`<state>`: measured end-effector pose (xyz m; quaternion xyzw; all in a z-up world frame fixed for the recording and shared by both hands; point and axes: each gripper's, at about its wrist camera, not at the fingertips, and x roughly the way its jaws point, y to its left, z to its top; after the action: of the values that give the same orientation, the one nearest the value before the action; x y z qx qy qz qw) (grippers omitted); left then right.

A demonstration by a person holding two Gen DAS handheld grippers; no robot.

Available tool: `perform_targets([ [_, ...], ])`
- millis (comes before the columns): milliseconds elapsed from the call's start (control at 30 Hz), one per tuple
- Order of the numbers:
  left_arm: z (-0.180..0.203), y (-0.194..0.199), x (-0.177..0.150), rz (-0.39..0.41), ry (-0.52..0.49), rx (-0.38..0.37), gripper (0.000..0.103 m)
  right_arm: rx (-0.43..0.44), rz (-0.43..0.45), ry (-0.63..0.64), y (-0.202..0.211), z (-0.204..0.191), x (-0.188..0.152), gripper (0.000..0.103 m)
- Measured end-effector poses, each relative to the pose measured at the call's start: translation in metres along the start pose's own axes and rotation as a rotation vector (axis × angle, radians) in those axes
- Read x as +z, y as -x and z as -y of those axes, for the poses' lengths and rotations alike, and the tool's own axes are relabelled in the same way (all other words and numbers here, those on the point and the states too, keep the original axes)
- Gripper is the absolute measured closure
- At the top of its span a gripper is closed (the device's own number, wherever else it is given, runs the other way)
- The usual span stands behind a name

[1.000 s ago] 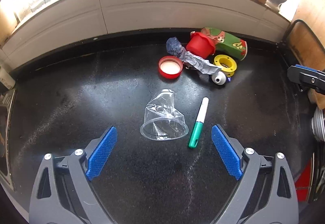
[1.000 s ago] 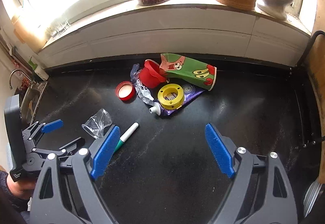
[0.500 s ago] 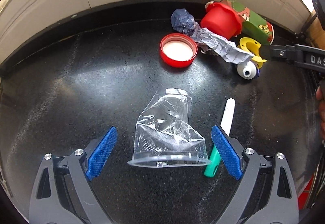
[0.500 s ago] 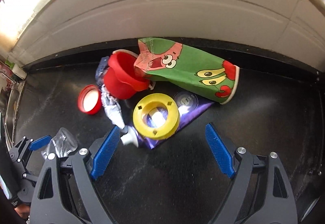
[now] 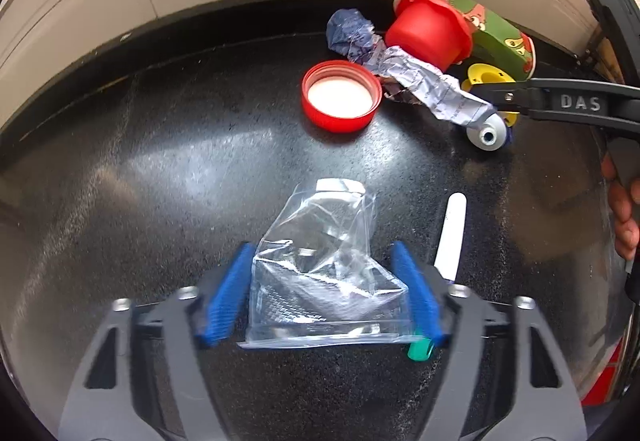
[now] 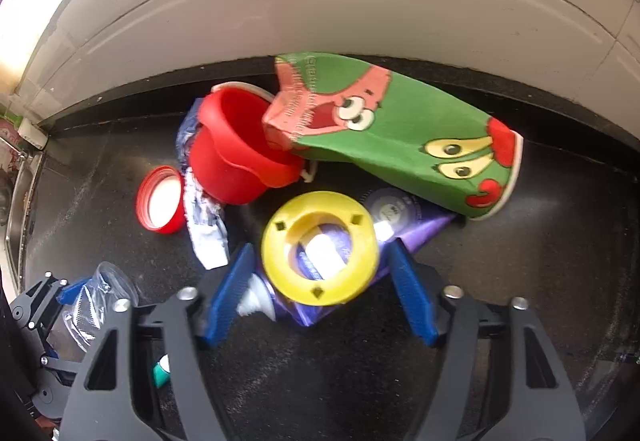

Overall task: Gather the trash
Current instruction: 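Grasp the clear plastic cup with the left tool while the right tool grasps the yellow tape ring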

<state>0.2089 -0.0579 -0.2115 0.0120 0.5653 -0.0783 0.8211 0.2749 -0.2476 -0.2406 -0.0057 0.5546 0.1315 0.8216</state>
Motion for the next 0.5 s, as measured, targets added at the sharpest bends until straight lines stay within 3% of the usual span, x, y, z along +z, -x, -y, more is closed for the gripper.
perform_targets([
  [167, 0.001, 0.01, 0.001, 0.014, 0.011, -0.017, 0.046, 0.0, 0.01, -0.012, 0.002, -0.005, -0.002, 0.046],
  [500, 0.003, 0.071, -0.003, 0.11, 0.014, 0.002, 0.046, 0.013, 0.087, 0.001, 0.057, -0.012, -0.016, 0.046],
])
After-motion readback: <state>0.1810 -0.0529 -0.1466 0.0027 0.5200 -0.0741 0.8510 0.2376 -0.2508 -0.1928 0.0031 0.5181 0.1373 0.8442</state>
